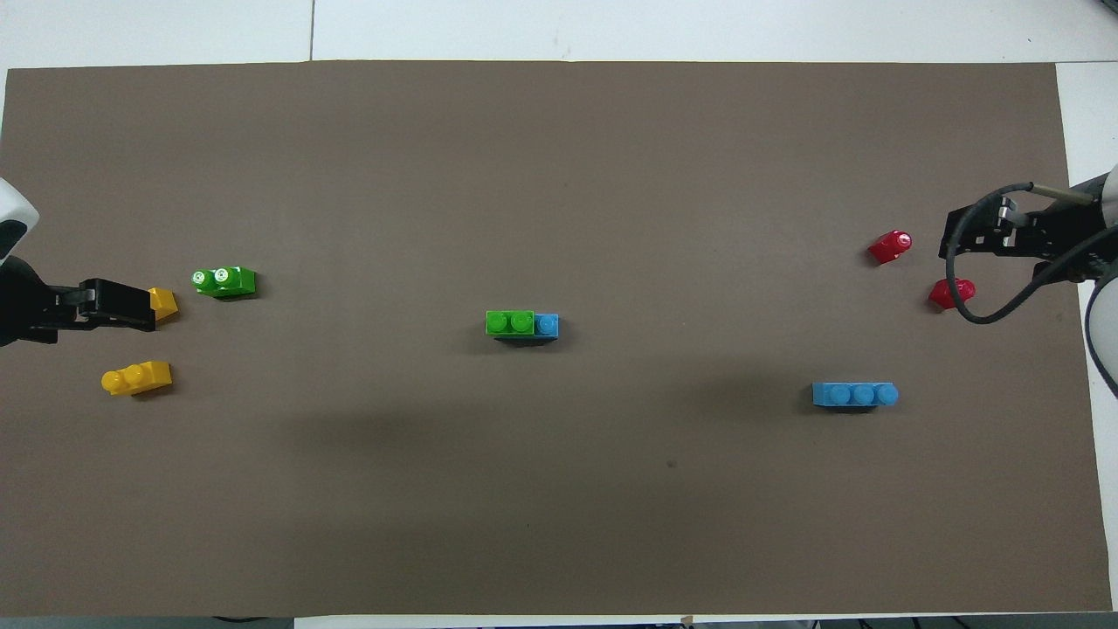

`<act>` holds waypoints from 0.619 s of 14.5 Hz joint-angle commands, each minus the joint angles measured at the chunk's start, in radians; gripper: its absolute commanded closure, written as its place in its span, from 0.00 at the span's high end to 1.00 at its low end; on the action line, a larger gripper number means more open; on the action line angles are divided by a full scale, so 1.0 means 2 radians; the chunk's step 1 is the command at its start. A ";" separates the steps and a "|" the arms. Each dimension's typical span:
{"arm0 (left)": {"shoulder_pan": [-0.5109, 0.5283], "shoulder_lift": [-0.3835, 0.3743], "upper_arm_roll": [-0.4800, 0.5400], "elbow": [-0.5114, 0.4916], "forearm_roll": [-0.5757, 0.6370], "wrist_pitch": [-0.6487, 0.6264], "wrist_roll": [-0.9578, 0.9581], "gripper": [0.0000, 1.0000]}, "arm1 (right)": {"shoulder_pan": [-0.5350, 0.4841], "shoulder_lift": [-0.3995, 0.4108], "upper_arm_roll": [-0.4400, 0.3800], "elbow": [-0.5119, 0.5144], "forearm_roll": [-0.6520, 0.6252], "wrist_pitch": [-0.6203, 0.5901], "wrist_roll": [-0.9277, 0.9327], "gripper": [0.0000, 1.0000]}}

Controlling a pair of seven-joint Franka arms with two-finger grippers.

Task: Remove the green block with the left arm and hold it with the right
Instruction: 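Move the left gripper while the right gripper moves toward the center block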

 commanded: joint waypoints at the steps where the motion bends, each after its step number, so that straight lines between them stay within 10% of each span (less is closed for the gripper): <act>1: -0.011 -0.015 -0.005 -0.025 -0.005 0.038 -0.111 1.00 | 0.003 -0.009 0.002 -0.022 0.055 -0.002 0.122 0.99; 9: -0.047 -0.007 -0.006 -0.039 -0.052 0.083 -0.480 1.00 | 0.056 0.029 0.002 -0.034 0.197 0.032 0.372 0.98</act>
